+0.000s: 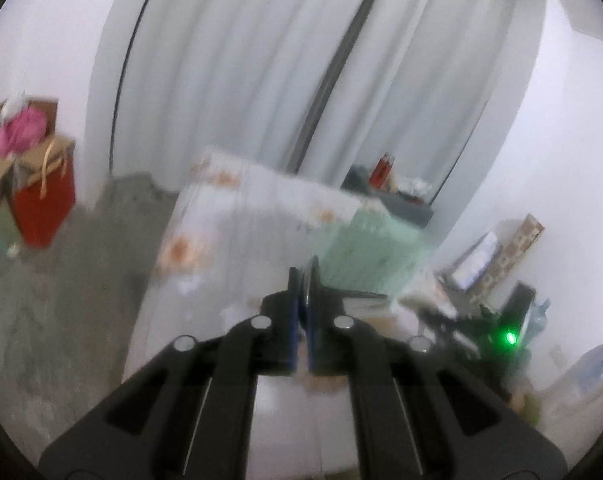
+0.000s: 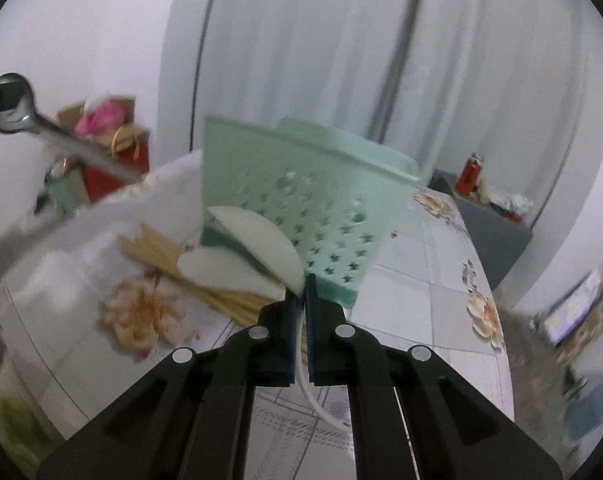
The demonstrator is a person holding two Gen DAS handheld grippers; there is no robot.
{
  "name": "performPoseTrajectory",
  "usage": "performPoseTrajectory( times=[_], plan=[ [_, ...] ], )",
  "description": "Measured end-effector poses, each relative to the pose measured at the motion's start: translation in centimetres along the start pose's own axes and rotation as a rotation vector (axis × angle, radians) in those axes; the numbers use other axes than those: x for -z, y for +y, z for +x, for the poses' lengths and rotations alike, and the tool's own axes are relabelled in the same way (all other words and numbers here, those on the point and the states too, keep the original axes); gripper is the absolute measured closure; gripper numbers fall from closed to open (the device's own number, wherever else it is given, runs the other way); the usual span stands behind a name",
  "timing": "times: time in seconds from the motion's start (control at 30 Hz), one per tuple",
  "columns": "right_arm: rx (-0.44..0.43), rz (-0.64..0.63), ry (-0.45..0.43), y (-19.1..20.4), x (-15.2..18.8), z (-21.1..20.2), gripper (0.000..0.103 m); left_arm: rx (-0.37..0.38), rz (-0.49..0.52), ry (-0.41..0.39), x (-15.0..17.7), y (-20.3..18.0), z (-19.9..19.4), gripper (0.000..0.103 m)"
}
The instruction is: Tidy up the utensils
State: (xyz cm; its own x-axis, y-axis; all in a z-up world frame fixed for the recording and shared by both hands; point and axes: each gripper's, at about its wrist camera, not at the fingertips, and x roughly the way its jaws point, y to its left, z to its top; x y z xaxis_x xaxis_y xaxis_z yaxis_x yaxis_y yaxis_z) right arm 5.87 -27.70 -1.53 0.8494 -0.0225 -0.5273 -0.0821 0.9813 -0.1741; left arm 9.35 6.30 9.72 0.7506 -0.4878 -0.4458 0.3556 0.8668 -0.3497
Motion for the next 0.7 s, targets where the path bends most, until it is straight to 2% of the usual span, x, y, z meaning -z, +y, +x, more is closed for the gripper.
performPoseTrajectory(
  times=[0.2,0.3,0.6,0.7],
  plan=[
    [-0.039,0.152,-0.041,-3.1,-0.2,-0.9,0.099,-0.084,0.198,-0.085,-5.1,-4.4,2.9,0.102],
    [-0.052,0.199,-0.056,-4.0,-0.3,-1.3,0.099,-0.137,0.324,-0.112,-6.3,-7.2,4.2,0.102],
    [-0.097,0.296,-0.071,-6.1,-0.1,-1.3,0.099,-0.352,0.680,-0.077,-5.4,-12.3,9.4,0.102],
    [-0.105,0.311,-0.072,-6.3,0.0,-1.1,0.099,-0.361,0.738,-0.035,-5.0,-12.7,10.6,0.102]
  ],
)
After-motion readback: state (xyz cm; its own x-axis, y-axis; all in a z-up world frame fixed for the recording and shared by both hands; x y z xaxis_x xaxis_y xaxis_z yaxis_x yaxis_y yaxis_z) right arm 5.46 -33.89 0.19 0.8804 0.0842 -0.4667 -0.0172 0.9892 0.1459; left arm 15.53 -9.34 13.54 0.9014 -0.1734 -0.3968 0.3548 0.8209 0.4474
